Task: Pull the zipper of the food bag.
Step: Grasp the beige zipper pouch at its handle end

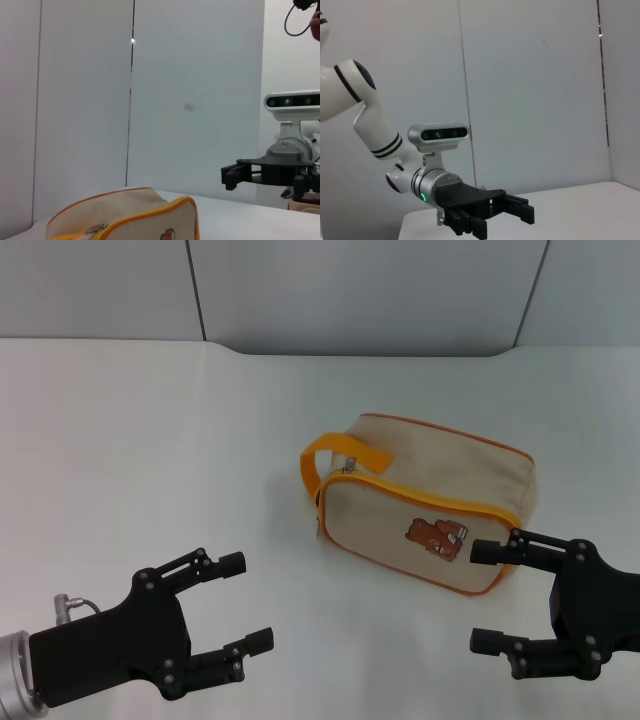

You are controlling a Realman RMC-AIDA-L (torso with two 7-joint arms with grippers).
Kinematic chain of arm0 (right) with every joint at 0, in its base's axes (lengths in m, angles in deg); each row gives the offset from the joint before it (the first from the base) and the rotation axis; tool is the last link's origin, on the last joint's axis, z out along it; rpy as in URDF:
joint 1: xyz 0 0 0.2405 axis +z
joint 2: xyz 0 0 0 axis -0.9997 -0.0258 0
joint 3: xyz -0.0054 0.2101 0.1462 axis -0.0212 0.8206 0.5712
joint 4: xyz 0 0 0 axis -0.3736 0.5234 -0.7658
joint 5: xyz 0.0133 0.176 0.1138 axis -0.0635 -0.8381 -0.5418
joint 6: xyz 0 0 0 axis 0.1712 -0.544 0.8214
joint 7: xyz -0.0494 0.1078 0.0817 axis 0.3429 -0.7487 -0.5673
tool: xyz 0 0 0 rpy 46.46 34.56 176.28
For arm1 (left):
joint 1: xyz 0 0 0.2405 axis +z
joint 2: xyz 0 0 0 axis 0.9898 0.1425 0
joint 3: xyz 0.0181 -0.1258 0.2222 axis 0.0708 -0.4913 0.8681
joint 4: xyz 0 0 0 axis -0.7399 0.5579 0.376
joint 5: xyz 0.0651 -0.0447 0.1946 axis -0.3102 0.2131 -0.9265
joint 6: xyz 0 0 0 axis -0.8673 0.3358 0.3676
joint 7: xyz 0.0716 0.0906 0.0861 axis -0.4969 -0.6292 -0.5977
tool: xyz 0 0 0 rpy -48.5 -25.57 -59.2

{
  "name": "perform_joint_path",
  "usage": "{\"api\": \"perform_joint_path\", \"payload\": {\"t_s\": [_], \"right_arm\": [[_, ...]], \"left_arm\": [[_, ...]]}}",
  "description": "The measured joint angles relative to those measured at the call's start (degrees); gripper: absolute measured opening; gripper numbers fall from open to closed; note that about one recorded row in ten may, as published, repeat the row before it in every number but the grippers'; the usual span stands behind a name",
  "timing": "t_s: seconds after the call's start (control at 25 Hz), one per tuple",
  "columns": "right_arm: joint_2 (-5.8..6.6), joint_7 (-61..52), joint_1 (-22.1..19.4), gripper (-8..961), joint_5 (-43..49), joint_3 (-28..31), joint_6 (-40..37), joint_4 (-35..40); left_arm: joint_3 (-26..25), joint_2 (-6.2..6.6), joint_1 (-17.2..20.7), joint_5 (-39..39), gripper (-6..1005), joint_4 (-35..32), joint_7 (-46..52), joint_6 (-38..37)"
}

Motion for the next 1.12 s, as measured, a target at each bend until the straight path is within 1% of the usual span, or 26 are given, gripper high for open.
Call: {"api": "perform_joint_path", "payload": {"t_s": [0.36, 0.48, 0.52, 0.56, 0.6, 0.64, 0.68, 0.8, 0.84, 0.92, 1.0, 1.04, 1.08, 1.12], "right_arm": [[-0.17, 0.0, 0.0, 845, -0.3, 0.3, 0.1, 0.0], [-0.18, 0.2, -0.3, 845, -0.5, 0.5, 0.0, 0.0], [-0.18, 0.2, -0.5, 845, -0.5, 0.6, -0.3, 0.0], [-0.18, 0.3, -0.6, 845, -0.6, 0.6, -0.5, 0.0], [-0.18, 0.3, -0.6, 845, -0.7, 0.6, -0.7, 0.0], [-0.18, 0.3, -0.7, 845, -0.7, 0.7, -0.7, 0.0], [-0.18, 0.3, -0.8, 845, -0.7, 0.7, -0.8, 0.0], [-0.18, 0.3, -0.8, 845, -0.8, 0.7, -0.9, 0.0], [-0.18, 0.3, -0.8, 845, -0.8, 0.8, -1.0, 0.0], [-0.18, 0.3, -0.8, 845, -0.8, 0.8, -1.2, 0.0], [-0.18, 0.3, -0.8, 845, -0.8, 0.8, -1.3, 0.0], [-0.18, 0.3, -0.8, 845, -0.8, 0.8, -1.3, 0.0], [-0.18, 0.3, -0.8, 845, -0.8, 0.8, -1.3, 0.0], [-0.17, 0.3, -0.8, 845, -0.8, 0.8, -1.3, 0.0]], "left_arm": [[0.0, -0.16, 0.0, 0.5, 813, 0.0, -0.2, 0.5], [-0.1, -2.01, 0.3, 5.1, 812, 0.0, -3.8, 4.7], [-0.1, -2.47, 0.4, 6.5, 812, 0.1, -4.5, 6.3], [-0.1, -2.47, 0.4, 6.5, 812, 0.1, -4.5, 6.3], [-0.1, -3.07, 0.2, 8.5, 812, 1.1, -5.1, 10.7], [-0.1, -3.07, 0.2, 8.5, 812, 1.1, -5.1, 10.7], [-0.1, -3.17, -1.2, 9.2, 812, 4.6, -5.4, 18.1], [-0.3, -3.16, -1.5, 9.4, 813, 5.4, -5.7, 20.2], [-1.0, -3.22, -2.6, 9.8, 813, 8.3, -7.3, 26.0], [-2.9, -3.35, -3.6, 10.0, 812, 12.4, -10.1, 33.5], [-3.5, -3.41, -4.9, 10.1, 812, 15.4, -11.2, 39.2], [-3.6, -3.43, -5.2, 10.1, 812, 16.1, -11.3, 40.4], [-3.7, -3.57, -6.3, 10.1, 812, 17.9, -11.7, 43.7], [-3.7, -3.57, -6.3, 10.1, 812, 17.9, -11.7, 43.7]]}}
